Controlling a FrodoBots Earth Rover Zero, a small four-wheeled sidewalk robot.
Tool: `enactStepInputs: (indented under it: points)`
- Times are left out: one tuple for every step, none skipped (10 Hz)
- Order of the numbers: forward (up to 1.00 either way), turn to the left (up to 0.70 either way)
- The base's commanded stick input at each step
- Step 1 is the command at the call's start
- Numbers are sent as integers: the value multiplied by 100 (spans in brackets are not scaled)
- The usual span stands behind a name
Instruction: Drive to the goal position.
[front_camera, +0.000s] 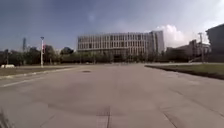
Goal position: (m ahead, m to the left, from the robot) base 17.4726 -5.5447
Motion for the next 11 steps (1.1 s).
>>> enactStepInputs:
  points:
    - [100,4]
    - [100,4]
    - [100,4]
    - [100,4]
    - [100,-34]
    - [100,-36]
    - [100,-36]
    - [100,-36]
    - [100,-36]
    - [100,-36]
    - [100,-36]
